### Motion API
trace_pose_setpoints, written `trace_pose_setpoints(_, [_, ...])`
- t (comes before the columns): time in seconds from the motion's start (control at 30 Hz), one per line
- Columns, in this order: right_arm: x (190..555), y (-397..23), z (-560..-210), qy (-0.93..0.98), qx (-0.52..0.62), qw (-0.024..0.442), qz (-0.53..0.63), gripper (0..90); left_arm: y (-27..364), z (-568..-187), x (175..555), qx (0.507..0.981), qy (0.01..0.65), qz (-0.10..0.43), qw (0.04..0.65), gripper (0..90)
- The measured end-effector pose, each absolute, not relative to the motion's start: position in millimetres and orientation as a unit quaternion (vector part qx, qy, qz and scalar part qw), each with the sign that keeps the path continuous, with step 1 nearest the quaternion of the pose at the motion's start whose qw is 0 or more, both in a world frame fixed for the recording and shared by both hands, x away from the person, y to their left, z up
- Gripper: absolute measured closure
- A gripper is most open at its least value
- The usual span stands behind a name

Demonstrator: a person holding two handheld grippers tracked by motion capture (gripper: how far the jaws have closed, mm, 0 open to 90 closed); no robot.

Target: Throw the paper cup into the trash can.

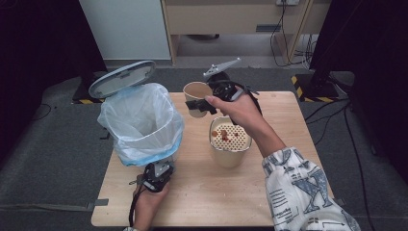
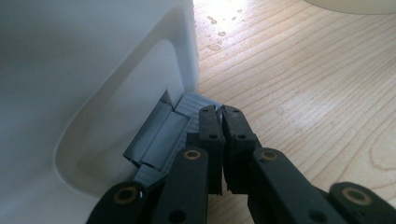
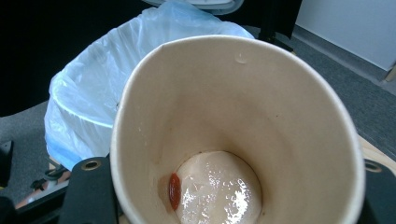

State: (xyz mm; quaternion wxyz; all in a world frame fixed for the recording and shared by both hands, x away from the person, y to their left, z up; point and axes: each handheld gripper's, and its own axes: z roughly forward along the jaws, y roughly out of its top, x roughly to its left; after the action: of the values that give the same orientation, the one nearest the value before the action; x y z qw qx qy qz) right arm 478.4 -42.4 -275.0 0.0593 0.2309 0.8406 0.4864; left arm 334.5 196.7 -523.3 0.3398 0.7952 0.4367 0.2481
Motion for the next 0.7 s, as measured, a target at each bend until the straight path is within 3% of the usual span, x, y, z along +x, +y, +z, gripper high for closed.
trace_pose_setpoints(0.7, [476.2,11.6,-265.3,0.845,0.216,0.049,0.488,33.0,196.7,-523.2,334.4,0.795,0.437,0.246,0.340,86.4])
